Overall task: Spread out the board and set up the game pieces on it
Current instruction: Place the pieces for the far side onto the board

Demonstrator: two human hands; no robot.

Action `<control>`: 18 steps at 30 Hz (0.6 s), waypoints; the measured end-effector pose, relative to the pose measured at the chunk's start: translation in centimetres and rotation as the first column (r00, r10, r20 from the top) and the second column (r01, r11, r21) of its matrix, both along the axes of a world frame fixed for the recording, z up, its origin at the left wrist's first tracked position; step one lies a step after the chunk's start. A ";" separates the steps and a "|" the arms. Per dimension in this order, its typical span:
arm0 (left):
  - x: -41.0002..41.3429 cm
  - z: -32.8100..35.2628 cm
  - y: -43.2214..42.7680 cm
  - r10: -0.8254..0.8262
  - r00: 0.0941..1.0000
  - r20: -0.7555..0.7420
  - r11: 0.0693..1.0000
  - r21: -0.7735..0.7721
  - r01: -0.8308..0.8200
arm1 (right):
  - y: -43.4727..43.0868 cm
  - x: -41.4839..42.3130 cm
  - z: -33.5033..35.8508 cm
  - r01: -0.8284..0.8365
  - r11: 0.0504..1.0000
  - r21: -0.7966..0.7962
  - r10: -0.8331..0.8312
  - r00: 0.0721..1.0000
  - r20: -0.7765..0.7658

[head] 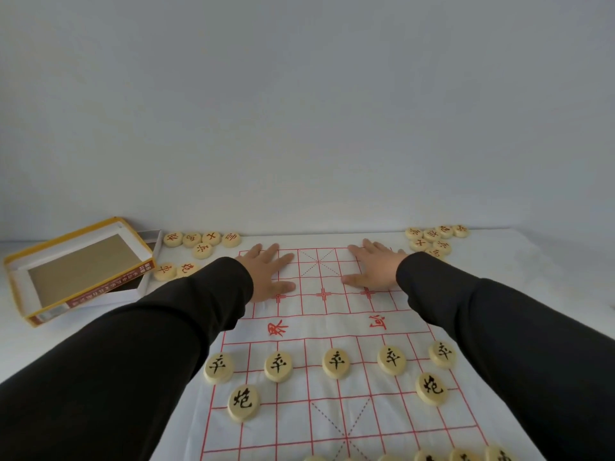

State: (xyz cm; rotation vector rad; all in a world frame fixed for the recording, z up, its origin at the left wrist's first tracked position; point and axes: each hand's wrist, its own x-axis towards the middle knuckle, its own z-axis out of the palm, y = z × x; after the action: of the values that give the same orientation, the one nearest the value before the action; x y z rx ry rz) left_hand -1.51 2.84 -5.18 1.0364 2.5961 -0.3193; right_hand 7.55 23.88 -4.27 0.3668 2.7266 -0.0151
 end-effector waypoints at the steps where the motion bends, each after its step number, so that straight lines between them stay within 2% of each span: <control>1: -0.1 0.0 0.1 0.002 1.000 -0.002 1.000 -0.004 -0.002 | 0.0 -0.1 0.1 -0.001 1.000 -0.001 0.001 1.000 0.002; 11: -1.5 -0.2 0.7 0.010 1.000 -0.022 0.999 -0.053 -0.011 | 0.8 -1.6 0.1 -0.002 1.000 0.029 0.001 0.999 0.035; 18: 0.0 0.1 0.9 0.062 0.993 -0.102 0.998 0.003 -0.062 | 0.1 -0.7 0.0 0.056 0.997 0.048 -0.052 0.996 -0.069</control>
State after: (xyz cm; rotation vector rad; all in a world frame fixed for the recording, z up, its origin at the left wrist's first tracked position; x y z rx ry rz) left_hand -1.55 3.78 -5.04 0.9608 2.7125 -0.3667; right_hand 6.82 23.99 -4.30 0.4622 2.7871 0.0270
